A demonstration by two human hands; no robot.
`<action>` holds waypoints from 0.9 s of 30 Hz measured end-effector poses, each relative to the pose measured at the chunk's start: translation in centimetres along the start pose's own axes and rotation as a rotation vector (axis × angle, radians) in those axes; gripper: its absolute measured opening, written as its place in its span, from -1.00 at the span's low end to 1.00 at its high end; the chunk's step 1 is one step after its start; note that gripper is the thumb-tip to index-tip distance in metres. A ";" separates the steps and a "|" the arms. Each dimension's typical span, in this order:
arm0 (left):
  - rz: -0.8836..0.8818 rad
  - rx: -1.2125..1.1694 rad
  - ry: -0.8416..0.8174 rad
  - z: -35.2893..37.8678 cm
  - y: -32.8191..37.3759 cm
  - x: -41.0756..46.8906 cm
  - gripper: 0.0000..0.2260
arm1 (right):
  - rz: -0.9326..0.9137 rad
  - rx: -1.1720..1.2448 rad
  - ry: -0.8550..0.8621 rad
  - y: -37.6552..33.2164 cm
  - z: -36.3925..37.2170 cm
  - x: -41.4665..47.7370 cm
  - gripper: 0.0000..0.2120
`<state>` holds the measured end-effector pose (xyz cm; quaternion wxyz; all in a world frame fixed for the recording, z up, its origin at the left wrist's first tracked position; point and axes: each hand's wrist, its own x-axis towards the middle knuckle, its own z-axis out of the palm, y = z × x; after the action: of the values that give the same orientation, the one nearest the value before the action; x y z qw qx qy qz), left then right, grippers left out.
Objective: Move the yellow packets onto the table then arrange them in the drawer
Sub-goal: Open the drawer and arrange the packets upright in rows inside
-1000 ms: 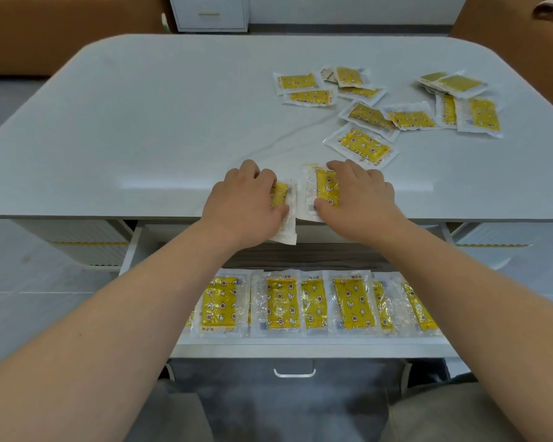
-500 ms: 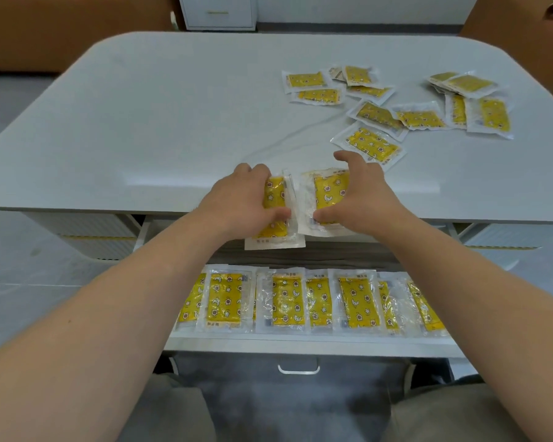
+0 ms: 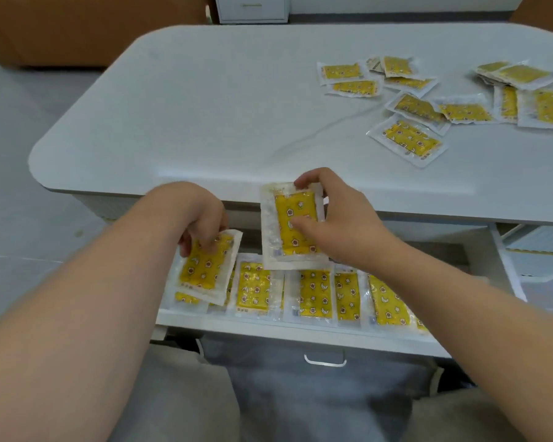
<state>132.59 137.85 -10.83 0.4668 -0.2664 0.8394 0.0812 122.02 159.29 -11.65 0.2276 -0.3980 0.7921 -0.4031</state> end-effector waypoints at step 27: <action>-0.133 0.044 0.072 2.6 2.1 2.1 -0.45 | 0.253 -0.476 -0.448 3.8 8.4 0.6 -0.45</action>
<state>132.54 139.88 -14.22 0.4466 -0.3141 0.8375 0.0220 125.68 156.35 -19.61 0.3448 -0.4172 0.8372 -0.0783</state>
